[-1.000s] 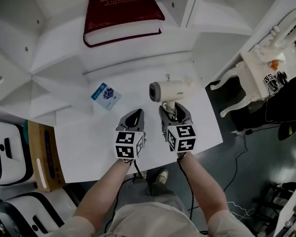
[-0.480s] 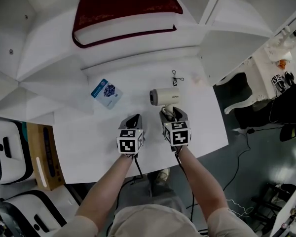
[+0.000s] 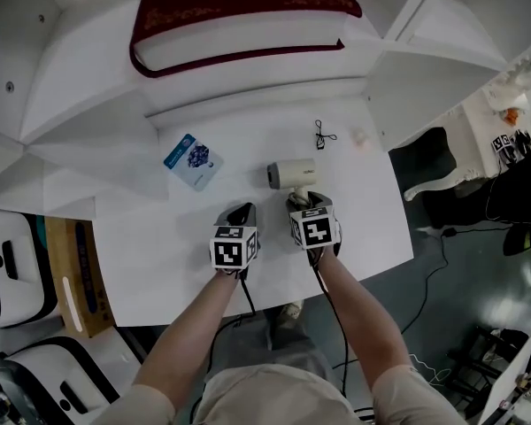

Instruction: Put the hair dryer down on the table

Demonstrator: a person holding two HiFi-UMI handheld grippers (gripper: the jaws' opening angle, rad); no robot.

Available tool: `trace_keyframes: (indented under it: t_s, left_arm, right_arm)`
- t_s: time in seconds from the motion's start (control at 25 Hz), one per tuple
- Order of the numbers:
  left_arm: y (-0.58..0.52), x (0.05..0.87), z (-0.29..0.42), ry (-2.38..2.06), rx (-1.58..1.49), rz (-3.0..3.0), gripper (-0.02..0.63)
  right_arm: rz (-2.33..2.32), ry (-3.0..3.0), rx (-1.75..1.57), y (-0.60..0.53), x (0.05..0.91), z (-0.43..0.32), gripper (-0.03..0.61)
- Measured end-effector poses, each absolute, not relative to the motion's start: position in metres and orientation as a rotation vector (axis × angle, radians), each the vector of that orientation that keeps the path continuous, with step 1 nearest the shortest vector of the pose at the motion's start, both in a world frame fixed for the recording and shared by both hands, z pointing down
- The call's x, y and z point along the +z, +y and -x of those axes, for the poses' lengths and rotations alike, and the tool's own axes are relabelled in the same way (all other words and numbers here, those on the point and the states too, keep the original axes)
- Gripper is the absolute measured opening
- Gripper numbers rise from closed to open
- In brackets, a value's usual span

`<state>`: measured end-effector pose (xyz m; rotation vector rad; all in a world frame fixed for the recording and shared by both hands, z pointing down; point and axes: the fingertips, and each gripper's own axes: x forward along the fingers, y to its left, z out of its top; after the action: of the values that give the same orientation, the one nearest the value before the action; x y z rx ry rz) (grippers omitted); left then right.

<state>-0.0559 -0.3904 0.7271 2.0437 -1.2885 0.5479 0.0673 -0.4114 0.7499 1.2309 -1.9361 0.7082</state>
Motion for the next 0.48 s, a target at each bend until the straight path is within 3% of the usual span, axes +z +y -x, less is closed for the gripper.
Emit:
trace_keyframes:
  t_s: [0.48]
  left_arm:
    - [-0.382,0.742,0.057,-1.231,0.577,-2.006,0.013]
  right_arm:
    - [-1.115,-1.866,0.727,-0.413,0.772,-0.07,0.224]
